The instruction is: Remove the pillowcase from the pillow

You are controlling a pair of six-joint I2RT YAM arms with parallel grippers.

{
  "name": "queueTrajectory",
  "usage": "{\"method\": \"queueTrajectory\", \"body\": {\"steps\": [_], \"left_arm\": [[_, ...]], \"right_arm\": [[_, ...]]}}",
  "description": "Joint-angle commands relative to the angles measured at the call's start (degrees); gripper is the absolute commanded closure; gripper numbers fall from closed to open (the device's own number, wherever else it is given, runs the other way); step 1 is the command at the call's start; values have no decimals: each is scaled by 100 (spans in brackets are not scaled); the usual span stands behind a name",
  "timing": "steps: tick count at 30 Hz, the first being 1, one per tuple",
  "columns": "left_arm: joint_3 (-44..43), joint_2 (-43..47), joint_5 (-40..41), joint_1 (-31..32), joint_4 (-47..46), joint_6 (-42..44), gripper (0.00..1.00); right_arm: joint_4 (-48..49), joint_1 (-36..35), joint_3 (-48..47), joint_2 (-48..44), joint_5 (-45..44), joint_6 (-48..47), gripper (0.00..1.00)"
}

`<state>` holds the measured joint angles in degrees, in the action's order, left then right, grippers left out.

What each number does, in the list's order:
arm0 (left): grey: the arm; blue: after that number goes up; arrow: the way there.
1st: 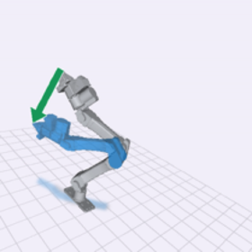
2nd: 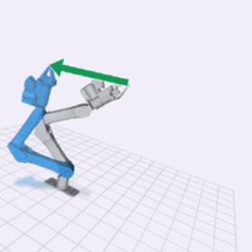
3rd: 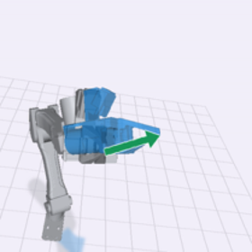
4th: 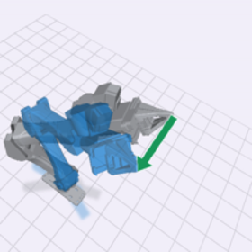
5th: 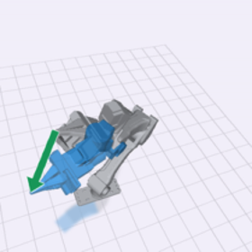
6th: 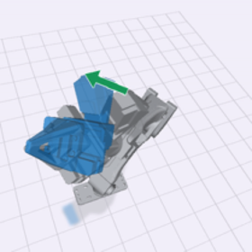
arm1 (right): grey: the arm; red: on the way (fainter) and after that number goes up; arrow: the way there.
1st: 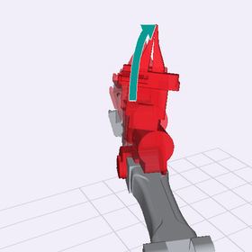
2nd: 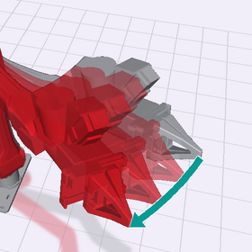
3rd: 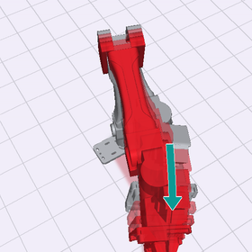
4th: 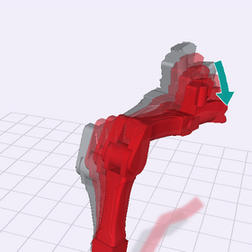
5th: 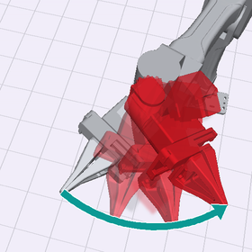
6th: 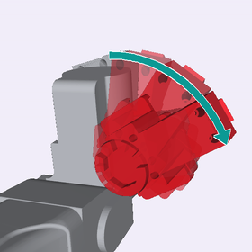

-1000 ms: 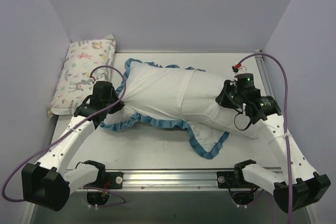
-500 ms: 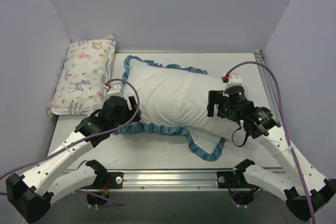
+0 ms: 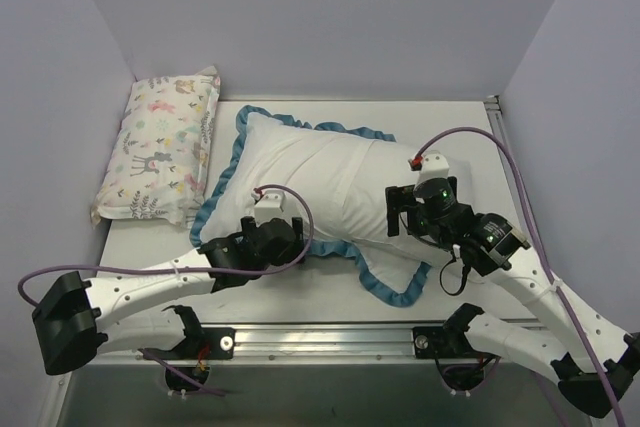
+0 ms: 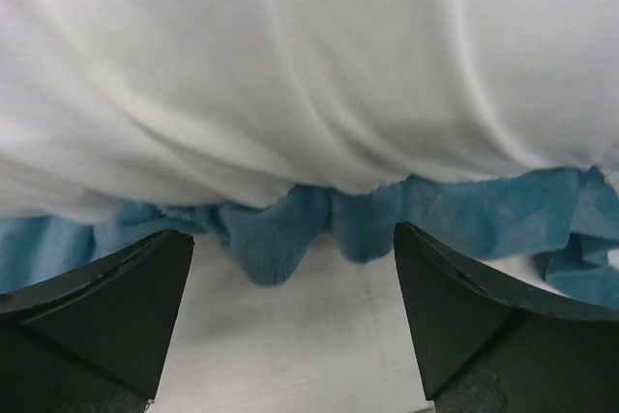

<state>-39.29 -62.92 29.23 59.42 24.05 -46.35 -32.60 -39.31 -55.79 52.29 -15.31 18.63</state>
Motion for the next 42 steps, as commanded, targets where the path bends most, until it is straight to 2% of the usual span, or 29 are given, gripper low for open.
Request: {"method": "queueTrajectory", "body": {"steps": [1, 4, 6, 7, 8, 11, 15, 16, 19, 21, 24, 26, 27, 28, 30, 32, 34, 35, 37, 42], "left_arm": [[26, -326, 539, 0, -1303, -67, 7], [158, -581, 706, -27, -1832, 47, 8], [80, -835, 654, -105, -2150, 187, 17], [18, -923, 662, -115, -2063, 205, 41], [-87, -1003, 689, -115, -1967, 222, 60], [-281, -1048, 803, -62, -1651, 310, 100], [-666, -477, 1207, 341, -1203, 679, 100], [-816, -380, 1338, 638, -1079, 801, 100], [-1676, -221, 1962, 1070, -282, 1259, 100], [-2494, -239, 2339, 1475, -138, 1741, 100], [-3828, -475, 2482, 1608, 90, 2314, 100], [-4470, -730, 2412, 1407, 379, 2585, 100], [-5126, -1018, 2264, 997, 520, 2552, 100], [-5359, -1178, 1592, 653, 704, 2465, 100], [-5659, -1547, 1078, -162, 873, 2297, 100], [-5651, -1776, 297, -692, 882, 2105, 100], [-5311, -2031, -266, -1481, 646, 1911, 100], [-5161, -2093, -695, -1668, 488, 1910, 100], [-4844, -2347, -997, -2072, 276, 1910, 100], [-4667, -2945, -1297, -2329, 258, 1928, 100]], "right_arm": [[-220, -392, 33, -79, -718, 140, 11], [-221, -560, 130, 0, -859, 246, 11], [-229, -648, 173, 53, -965, 333, 11], [-221, -674, 191, 79, -1035, 343, 12], [-229, -701, 200, 88, -1061, 343, 12], [-221, -815, 244, 79, -1062, 343, 13], [-282, -912, 139, -34, -1237, 325, 13], [-413, -903, -79, -44, -1272, 299, 13], [-702, -921, -841, -53, -1387, 167, 13], [-861, -921, -1266, 8, -1527, 27, 13], [-1073, -921, -2206, 149, -1694, -201, 12], [-1117, -903, -2741, 246, -1835, -351, 10], [-1126, -894, -2875, 377, -1870, -482, 9], [-1134, -868, -2972, 465, -1896, -527, 7], [-1117, -624, -3113, 710, -1766, -580, 7], [-1065, -360, -3017, 835, -1276, -510, 7], [-715, 43, -2483, 897, -870, -457, 7], [-556, 151, -2263, 914, -564, -448, 6], [-65, 553, -1580, 1011, -246, -448, 5], [745, 1486, -671, 1362, 1009, -159, 5]]}}
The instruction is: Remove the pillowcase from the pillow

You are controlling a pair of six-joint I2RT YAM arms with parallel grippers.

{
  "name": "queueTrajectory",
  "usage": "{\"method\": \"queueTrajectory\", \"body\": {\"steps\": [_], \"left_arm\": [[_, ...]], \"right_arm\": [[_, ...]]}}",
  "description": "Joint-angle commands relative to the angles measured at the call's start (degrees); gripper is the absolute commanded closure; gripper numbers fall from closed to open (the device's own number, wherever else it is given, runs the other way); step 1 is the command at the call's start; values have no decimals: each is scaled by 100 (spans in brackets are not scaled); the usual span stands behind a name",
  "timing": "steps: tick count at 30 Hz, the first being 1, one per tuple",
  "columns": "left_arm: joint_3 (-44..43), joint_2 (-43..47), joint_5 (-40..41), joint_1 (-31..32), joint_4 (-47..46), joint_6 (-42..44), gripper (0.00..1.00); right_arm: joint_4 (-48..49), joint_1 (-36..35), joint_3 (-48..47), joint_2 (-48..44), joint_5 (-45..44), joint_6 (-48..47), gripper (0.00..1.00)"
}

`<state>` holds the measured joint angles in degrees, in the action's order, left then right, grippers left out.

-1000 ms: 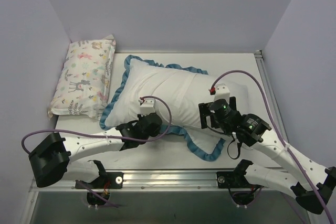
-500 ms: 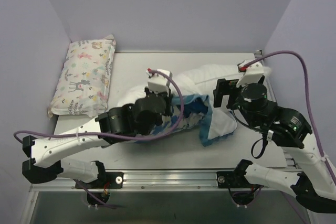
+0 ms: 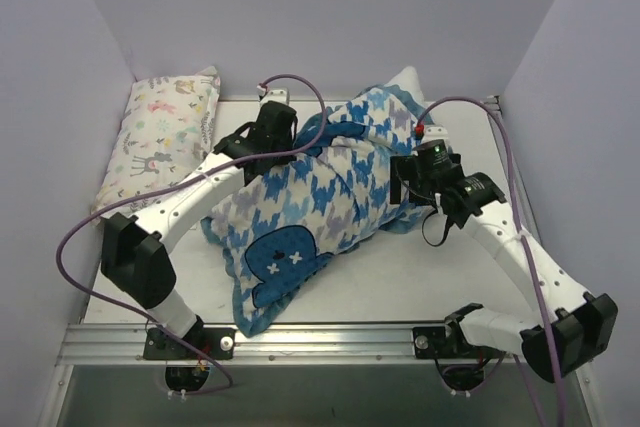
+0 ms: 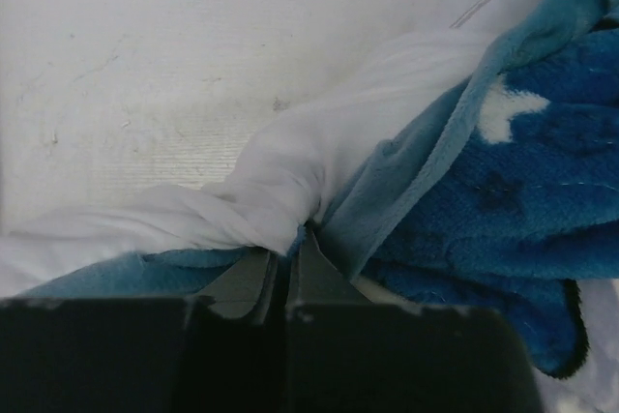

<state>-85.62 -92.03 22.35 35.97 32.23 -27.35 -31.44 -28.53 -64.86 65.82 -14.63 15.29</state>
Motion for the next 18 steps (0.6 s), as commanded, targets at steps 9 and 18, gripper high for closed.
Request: {"method": "queueTrajectory", "body": {"steps": [9, 18], "left_arm": [[-6, -61, -644, -116, -297, 11, 83], [923, 1519, -205, 332, -418, -7, 17]], "right_arm": [[1667, 1245, 220, 860, 989, 642, 4], [2054, 1254, 500, 1548, 1024, 818, 64]]}}
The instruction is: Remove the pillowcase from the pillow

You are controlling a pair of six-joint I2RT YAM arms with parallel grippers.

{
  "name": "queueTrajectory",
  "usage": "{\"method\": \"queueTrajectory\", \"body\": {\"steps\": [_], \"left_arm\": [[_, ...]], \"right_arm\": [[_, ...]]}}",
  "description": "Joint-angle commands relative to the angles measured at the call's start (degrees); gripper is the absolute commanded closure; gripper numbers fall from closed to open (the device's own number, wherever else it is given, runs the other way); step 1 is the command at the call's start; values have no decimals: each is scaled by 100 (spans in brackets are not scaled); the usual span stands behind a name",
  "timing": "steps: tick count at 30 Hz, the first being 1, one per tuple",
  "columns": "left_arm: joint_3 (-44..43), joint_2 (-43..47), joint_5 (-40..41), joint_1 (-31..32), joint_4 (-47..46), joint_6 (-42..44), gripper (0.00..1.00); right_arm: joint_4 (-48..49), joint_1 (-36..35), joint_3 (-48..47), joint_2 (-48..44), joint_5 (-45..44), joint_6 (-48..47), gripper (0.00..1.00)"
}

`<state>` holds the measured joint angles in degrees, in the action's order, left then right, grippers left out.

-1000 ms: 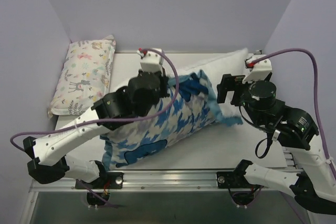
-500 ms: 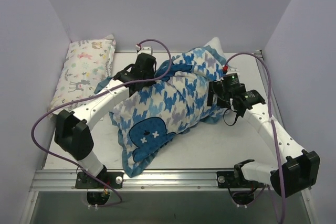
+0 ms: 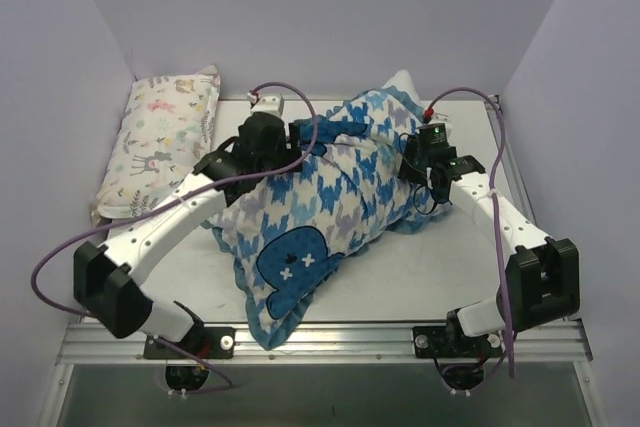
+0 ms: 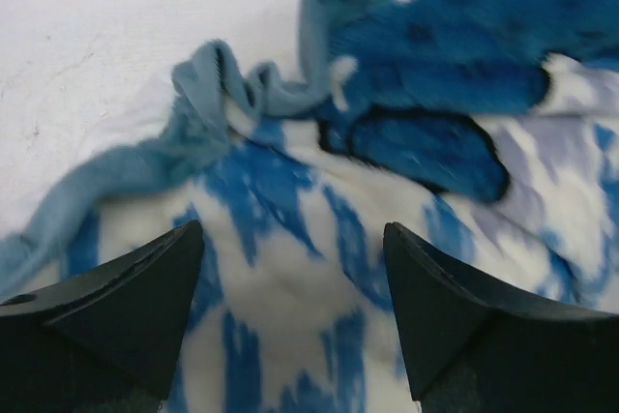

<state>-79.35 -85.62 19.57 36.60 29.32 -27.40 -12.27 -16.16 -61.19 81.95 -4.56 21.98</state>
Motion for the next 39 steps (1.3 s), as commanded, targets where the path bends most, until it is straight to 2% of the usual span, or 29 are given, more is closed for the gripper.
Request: {"method": "queueTrajectory", "body": {"steps": [1, 3, 4, 5, 6, 8, 10, 13, 14, 16, 17, 18, 21, 26, 29, 30, 32, 35, 36, 39], "left_arm": [[672, 1029, 108, 356, -224, -46, 16], [1060, 1337, 47, 418, -269, -274, 17], [1306, 1399, 29, 566, -339, -397, 18], [1578, 1486, 168, 759, -296, -450, 19], [1729, 1574, 683, 952, -243, -503, 19], [2175, 1785, 785, 1173, -391, -644, 17], [2257, 1699, 557, 1043, -506, -670, 17], [2152, 1260, 425, 849, -611, -644, 21], [2117, 1059, 355, 797, -690, -618, 24], [1845, 847, 84, 516, -752, -583, 31], [1740, 698, -31, 376, -770, -574, 38], [1495, 635, -146, 139, -805, -574, 41], [1072, 407, -629, -117, -858, -521, 44], [377, 37, -1052, -302, -727, -547, 44], [525, 273, -999, -504, -586, -635, 33], [587, 370, -999, -557, -594, -644, 26], [701, 616, -1034, -697, -577, -618, 22], [710, 888, -956, -716, -401, -513, 20], [728, 959, -894, -716, -262, -495, 20], [938, 1267, -446, -820, -24, -433, 18]], "right_arm": [[129, 8, 186, -91, -19, 149, 72], [15, 8, 195, -223, -89, 140, 87], [-47, 8, 143, -284, -107, 123, 89], [-134, 8, 107, -390, -124, 70, 92], [-292, -9, 81, -469, -107, 44, 97], [-468, -62, -24, -740, 59, 17, 100], [-705, -211, -86, -952, 271, 17, 100], [-978, -1157, -323, -1365, 262, 175, 100], [-996, -1822, -445, -1488, 236, 245, 100], [-996, -2677, -656, -1507, -191, 447, 100], [-996, -3064, -953, -1385, -430, 474, 100], [-1031, -3843, -1104, -1314, -615, 492, 100], [-927, -4526, -1596, -814, -801, 527, 100], [-882, -4343, -1599, -30, -634, 649, 100], [-645, -4001, -993, -380, -494, 746, 100], [-601, -3930, -896, -486, -485, 721, 93], [-671, -3659, -807, -749, -537, 633, 83], [-1048, -3403, -1025, -1013, -748, 396, 58], [-1232, -3376, -1096, -1075, -774, 291, 41], [-1688, -3358, -1334, -1269, -1108, 184, 21]]}}
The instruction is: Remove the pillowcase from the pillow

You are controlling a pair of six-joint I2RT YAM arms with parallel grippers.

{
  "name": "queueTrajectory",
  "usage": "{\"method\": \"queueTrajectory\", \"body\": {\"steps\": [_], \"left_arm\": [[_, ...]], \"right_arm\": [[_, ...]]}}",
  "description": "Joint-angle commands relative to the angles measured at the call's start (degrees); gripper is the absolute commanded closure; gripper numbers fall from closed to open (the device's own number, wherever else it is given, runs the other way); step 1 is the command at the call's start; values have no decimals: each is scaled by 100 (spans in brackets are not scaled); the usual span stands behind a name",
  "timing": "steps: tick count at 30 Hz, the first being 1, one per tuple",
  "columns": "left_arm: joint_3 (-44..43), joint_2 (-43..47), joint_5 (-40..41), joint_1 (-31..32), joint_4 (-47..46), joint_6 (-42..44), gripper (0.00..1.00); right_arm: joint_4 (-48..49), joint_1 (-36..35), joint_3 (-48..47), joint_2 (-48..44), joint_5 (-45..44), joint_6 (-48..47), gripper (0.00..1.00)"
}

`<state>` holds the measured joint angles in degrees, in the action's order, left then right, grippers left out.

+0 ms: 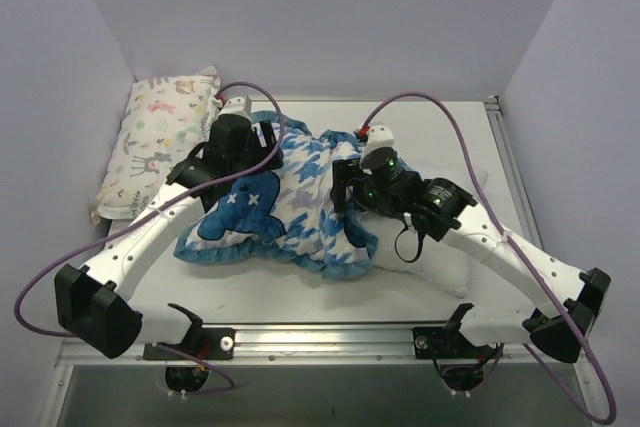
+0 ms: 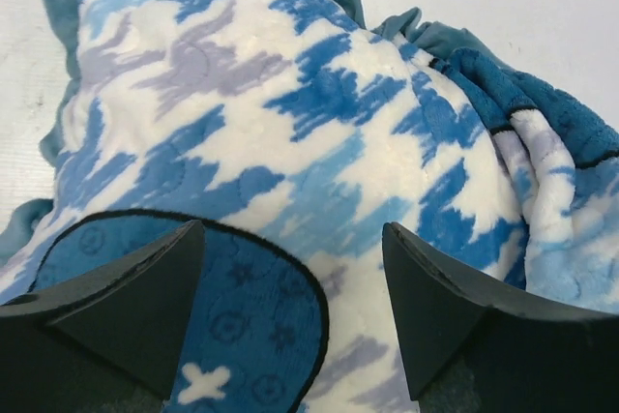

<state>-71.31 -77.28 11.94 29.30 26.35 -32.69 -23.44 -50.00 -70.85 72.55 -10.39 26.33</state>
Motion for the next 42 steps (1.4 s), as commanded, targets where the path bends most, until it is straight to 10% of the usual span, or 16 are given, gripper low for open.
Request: {"method": "queueTrajectory", "body": {"steps": [1, 7, 15, 20, 25, 29, 32, 35, 42], "left_arm": [[204, 493, 439, -169, 318, 61, 18], [740, 424, 775, -652, 371, 61, 12], [1189, -51, -761, -908, -419, -18, 10], [1497, 11, -1194, -1058, -780, -194, 14], [1602, -42, -1511, -1075, -903, -256, 41], [1699, -7, -1634, -1075, -983, -300, 83], [1708, 19, -1643, -1075, -965, -291, 98], [1699, 133, -1651, -1067, -930, -291, 100], [1533, 555, -905, -1084, -359, -106, 100]], "right_arm": [[-696, 25, -403, -373, -638, -312, 18], [-1197, 113, -263, -795, -1403, -286, 11], [-1207, 736, -244, -33, -933, -540, 9], [-987, 825, -1707, 1163, 0, -725, 70], [-1004, 597, -3556, 2418, 775, -769, 91], [-1101, 526, -4060, 2755, 890, -769, 77], [-943, 430, -3586, 2441, 602, -1014, 41], [-960, 394, -3182, 1976, 118, -1174, 20], [-1101, 386, -1188, -116, -876, -552, 11]]}}
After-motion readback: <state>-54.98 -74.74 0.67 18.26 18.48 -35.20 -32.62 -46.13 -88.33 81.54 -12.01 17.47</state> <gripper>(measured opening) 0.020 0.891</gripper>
